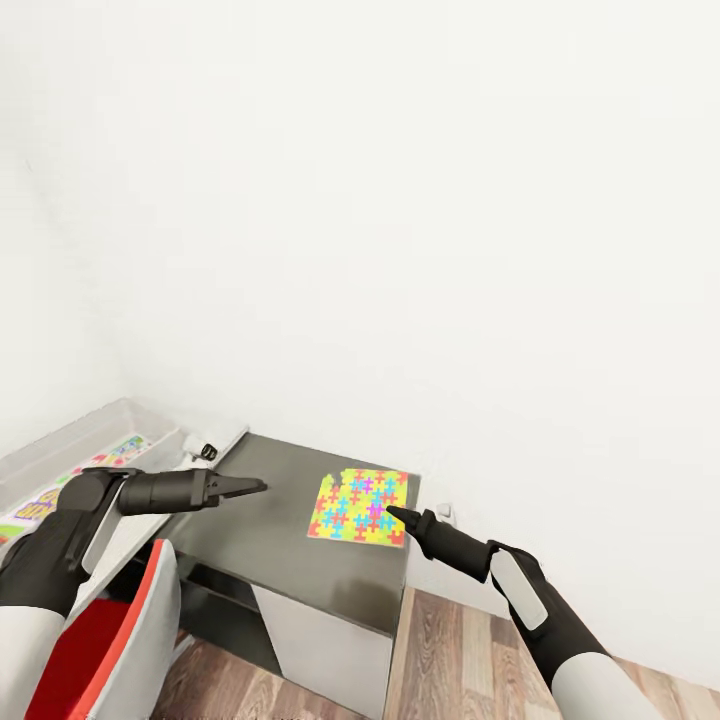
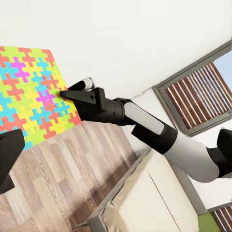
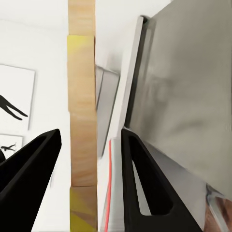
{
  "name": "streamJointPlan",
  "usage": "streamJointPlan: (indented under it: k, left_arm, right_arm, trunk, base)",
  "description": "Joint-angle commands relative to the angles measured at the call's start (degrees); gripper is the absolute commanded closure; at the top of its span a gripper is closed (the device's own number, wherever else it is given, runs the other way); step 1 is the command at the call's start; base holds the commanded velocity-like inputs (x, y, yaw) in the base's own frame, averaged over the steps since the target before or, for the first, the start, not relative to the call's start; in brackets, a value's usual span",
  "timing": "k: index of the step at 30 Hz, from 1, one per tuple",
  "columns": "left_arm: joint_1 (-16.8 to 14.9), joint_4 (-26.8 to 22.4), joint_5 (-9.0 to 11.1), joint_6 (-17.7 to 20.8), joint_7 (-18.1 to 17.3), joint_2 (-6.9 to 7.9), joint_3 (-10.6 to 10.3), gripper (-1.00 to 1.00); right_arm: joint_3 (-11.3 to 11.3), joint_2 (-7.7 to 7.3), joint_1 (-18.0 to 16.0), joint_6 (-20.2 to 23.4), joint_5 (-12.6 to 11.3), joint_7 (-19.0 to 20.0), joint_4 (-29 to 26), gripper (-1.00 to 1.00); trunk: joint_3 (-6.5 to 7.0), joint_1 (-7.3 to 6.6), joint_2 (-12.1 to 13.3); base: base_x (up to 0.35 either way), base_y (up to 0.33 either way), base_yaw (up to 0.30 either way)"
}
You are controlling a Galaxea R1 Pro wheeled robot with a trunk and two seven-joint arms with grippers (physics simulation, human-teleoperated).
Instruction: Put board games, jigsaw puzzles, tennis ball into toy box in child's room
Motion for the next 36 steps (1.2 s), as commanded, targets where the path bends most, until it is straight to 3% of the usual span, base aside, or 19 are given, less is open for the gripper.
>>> streamJointPlan:
  k: [1,36]
  left_arm:
    - [-0.06,0.00,0.02,0.61,-0.18,0.01,-0.05,-1.00]
    - [0.03,0.20,0.02,0.43,-0.18,-0.06,-0.12,-1.00]
  right_arm:
    - [0.11,-0.05,-0.04,0.27,-0.39,-0.04,-0.03,1.00]
    - [0.12,-0.05,-0.04,0.21,-0.34,-0.30,-0.01,1.00]
  trunk:
    - [-0.13,0.04,-0.13]
    - [-0.13,0.04,-0.13]
  base:
    - [0.000,0.000,0.283]
    - [0.000,0.000,0.283]
